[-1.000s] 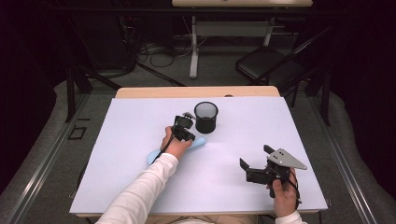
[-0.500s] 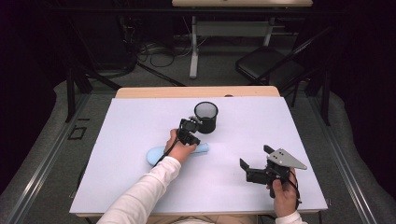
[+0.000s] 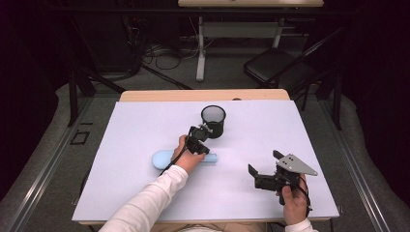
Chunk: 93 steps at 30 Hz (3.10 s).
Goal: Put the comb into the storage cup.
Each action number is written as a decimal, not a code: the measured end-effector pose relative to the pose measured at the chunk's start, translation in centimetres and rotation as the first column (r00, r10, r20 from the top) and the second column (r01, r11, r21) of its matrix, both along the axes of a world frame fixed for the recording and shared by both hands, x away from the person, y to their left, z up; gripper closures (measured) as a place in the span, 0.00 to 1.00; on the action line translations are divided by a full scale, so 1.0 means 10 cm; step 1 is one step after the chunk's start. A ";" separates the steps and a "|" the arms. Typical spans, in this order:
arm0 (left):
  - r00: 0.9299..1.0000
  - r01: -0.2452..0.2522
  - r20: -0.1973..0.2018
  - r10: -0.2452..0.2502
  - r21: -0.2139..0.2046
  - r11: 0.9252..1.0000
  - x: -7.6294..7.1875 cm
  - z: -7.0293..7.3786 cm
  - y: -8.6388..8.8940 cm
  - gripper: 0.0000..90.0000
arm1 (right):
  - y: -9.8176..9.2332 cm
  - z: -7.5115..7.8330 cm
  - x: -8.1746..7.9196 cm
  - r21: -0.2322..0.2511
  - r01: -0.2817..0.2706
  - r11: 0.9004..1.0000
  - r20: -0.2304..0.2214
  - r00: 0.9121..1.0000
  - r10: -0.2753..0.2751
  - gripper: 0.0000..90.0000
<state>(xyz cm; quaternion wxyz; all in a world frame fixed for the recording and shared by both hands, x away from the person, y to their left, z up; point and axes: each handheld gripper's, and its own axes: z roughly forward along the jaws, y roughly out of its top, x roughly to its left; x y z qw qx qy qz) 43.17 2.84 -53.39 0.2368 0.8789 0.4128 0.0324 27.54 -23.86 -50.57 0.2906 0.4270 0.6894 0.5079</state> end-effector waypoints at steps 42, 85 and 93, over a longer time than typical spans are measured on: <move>0.989 0.151 -0.002 -0.151 -0.024 0.988 -0.49 0.03 0.05 1.00 | 0.01 0.00 0.00 -0.007 0.004 1.000 -0.002 1.000 -0.004 0.00; 0.967 0.256 0.003 -0.256 -0.041 0.966 -1.05 0.00 0.23 1.00 | 0.01 0.00 -0.01 -0.008 0.006 1.000 -0.001 1.000 -0.006 0.00; 0.965 0.262 0.020 -0.262 -0.026 0.965 -1.15 0.00 0.31 1.00 | 0.01 -0.01 -0.01 -0.007 0.007 1.000 0.004 1.000 -0.007 0.00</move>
